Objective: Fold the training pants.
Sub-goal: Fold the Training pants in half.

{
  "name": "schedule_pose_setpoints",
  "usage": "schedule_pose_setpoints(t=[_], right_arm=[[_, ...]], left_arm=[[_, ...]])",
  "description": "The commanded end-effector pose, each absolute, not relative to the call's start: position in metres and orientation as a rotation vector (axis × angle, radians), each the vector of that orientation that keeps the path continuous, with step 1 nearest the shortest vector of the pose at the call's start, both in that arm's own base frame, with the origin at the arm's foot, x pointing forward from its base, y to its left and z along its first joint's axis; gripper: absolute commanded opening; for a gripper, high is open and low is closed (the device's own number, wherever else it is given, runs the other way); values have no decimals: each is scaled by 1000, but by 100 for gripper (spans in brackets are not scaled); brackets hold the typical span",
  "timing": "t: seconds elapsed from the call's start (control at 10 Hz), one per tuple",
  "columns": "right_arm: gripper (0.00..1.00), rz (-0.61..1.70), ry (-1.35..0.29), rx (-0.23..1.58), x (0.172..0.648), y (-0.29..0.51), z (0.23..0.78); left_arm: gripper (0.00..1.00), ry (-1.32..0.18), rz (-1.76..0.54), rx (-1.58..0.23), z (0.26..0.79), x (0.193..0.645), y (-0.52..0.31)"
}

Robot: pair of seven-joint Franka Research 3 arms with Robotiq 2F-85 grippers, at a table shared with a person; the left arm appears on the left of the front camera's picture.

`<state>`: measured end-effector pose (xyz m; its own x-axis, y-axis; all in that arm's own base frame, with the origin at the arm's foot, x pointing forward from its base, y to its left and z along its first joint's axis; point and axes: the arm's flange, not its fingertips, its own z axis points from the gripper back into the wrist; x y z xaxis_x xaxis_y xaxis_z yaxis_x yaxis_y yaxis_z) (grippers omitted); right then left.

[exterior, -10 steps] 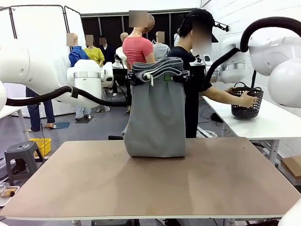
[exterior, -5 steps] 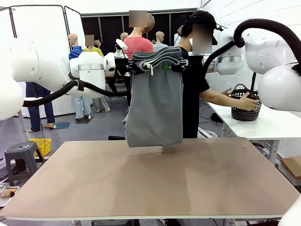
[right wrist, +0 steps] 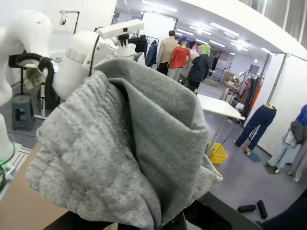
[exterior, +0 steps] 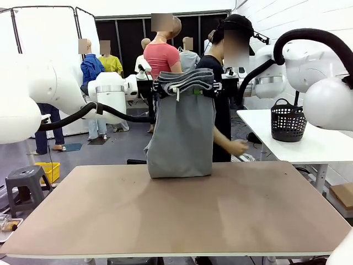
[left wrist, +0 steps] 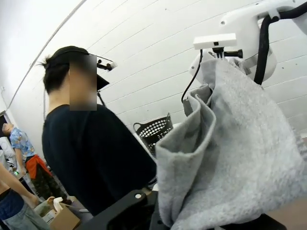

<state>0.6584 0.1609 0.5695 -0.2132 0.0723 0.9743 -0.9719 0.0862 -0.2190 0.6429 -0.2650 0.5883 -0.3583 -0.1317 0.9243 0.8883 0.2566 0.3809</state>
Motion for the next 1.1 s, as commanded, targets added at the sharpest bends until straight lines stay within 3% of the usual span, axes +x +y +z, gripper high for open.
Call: schedule_pose_setpoints(t=[0.0,0.5,1.0], right_arm=[[0,1310,-1330,983,626,149,551],[0,1152,-989,1175,575,147,504],[0,1059,-833,1271,507,139,436]], left_arm=[[0,-1562,-1275,-833,583,632,-252],[0,-1177,-1212,-945,529,560,-233],[0,-1091,-1080,-1118,455,494,-223]])
